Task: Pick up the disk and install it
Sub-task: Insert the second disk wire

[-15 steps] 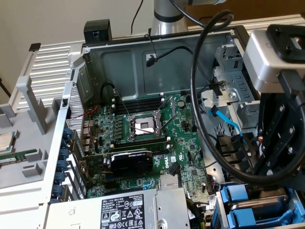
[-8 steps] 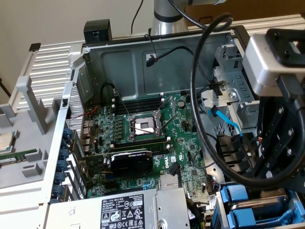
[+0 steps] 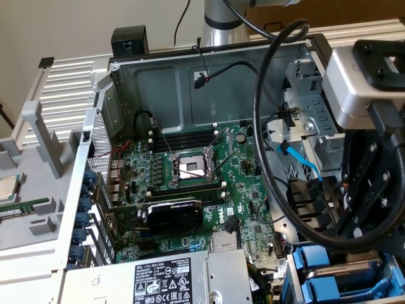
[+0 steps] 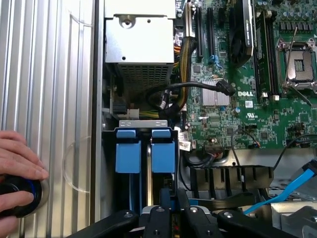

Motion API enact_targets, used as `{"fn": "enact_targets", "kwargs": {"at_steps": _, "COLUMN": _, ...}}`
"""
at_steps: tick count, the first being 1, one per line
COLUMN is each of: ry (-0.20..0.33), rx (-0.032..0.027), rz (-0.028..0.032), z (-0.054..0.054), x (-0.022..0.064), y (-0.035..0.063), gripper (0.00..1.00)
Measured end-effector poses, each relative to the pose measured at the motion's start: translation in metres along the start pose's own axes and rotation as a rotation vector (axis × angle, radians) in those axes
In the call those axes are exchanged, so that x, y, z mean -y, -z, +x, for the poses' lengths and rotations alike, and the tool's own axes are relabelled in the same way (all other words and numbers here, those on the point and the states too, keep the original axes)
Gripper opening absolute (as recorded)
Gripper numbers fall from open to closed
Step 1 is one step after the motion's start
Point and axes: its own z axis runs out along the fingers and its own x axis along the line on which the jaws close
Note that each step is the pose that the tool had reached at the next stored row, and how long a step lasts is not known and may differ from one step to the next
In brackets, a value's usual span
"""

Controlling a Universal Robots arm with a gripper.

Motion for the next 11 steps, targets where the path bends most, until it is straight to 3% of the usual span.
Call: {"fn": "enact_targets", "kwargs": {"at_steps": 11, "ry": 0.000, "rx": 0.0008, "rz": -0.0002, "z": 0.0001, "x": 0.0008, "y": -0.0014, "gripper": 0.16}}
